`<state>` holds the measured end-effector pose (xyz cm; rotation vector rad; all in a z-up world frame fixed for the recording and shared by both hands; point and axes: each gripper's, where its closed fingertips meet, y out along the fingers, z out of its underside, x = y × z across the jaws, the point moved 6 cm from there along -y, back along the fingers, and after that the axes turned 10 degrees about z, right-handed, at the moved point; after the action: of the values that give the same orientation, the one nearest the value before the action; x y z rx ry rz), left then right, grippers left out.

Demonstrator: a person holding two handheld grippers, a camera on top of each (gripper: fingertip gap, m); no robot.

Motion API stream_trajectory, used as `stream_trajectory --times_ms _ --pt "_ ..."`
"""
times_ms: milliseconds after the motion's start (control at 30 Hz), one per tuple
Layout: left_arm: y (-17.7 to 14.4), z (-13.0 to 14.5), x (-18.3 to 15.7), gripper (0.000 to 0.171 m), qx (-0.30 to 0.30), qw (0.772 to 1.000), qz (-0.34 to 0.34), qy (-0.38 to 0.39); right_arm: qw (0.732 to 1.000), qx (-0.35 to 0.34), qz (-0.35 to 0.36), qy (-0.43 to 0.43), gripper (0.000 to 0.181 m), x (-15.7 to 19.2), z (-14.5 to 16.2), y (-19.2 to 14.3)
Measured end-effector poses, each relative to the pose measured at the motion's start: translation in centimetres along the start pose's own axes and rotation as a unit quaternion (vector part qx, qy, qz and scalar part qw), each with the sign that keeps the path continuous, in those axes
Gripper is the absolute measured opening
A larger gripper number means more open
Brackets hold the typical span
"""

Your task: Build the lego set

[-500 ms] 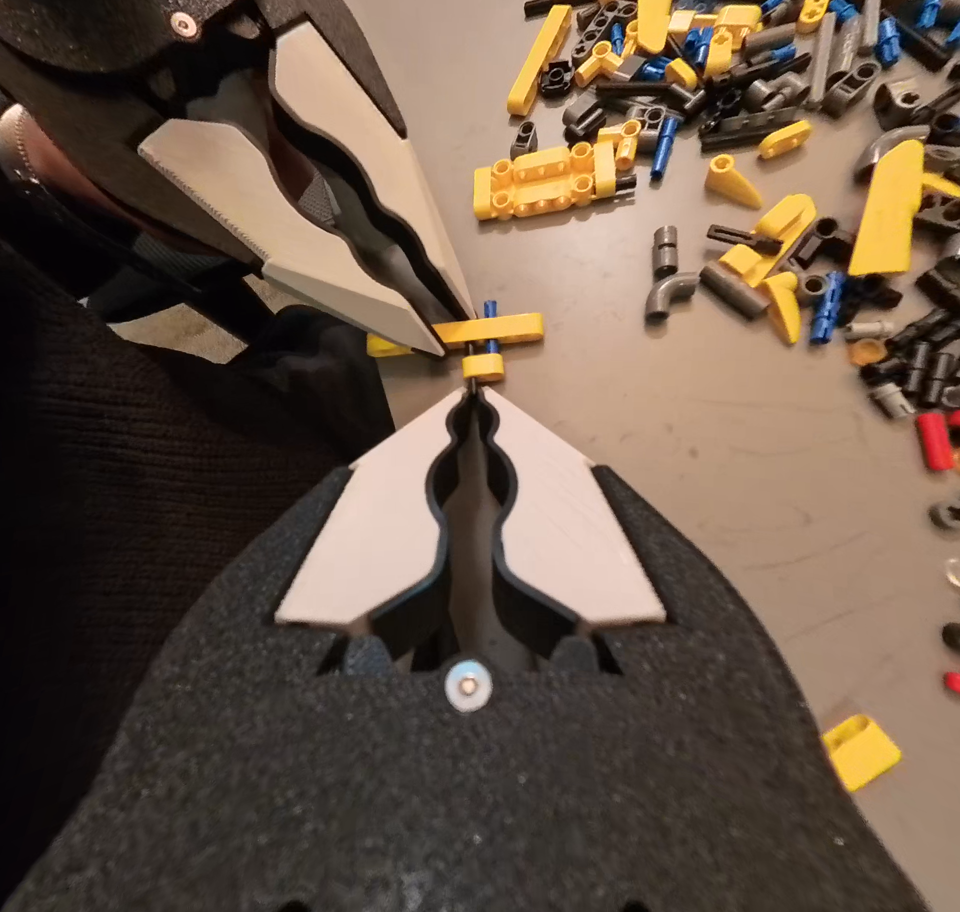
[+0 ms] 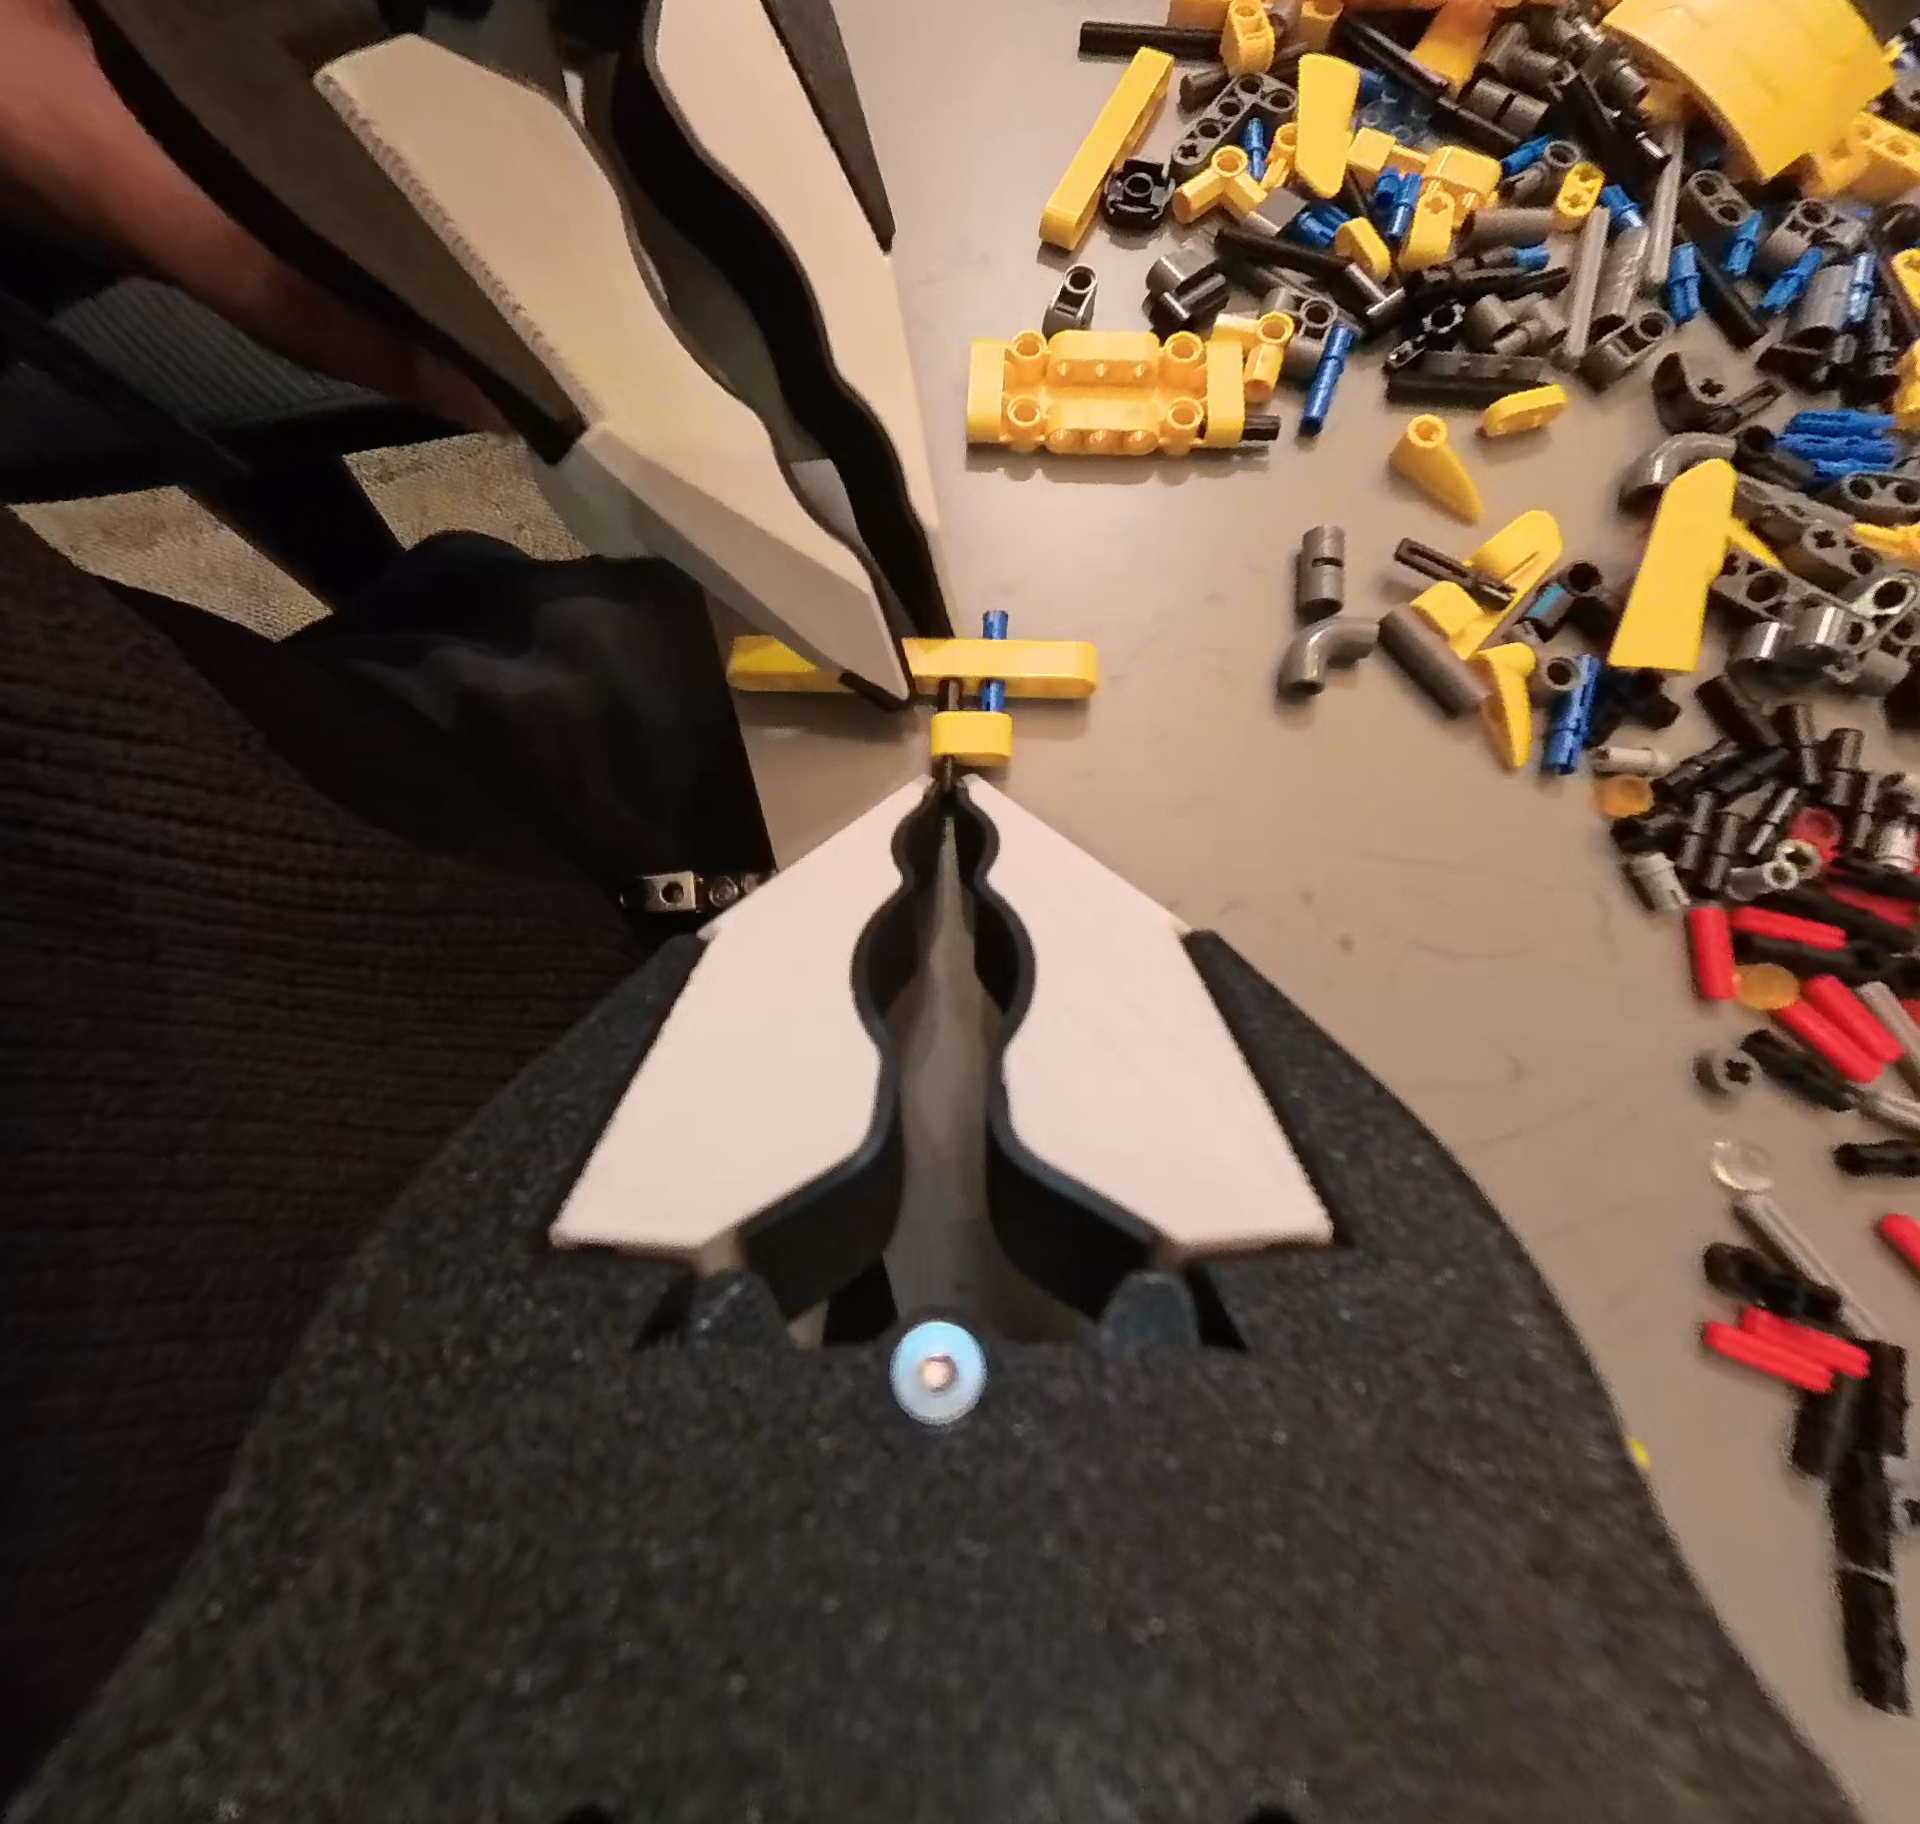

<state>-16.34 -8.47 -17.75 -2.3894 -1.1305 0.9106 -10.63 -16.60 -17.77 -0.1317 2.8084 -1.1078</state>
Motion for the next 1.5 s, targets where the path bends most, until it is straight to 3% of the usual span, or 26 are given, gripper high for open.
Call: stream_trajectory --times_ms 833,1000,1300,1500 --pt "0.24 0.05 -0.26 0.011 0.009 0.999 -0.033 0.031 1.0 0.0 -0.008 -0.024 0.001 -0.06 -0.07 0.04" --pt "0.22 0.06 -0.24 0.011 0.007 0.999 -0.034 0.026 0.999 0.01 0.021 -0.027 0.001 0.25 -0.23 0.05" --pt "0.16 0.1 -0.21 0.01 0.005 0.999 -0.033 0.038 1.0 0.011 0.002 0.011 0.001 0.0 -0.3 0.18" --pt "0.08 0.12 -0.16 0.01 0.006 0.999 -0.028 0.047 0.998 0.017 0.005 -0.06 0.001 0.12 -0.58 0.25"
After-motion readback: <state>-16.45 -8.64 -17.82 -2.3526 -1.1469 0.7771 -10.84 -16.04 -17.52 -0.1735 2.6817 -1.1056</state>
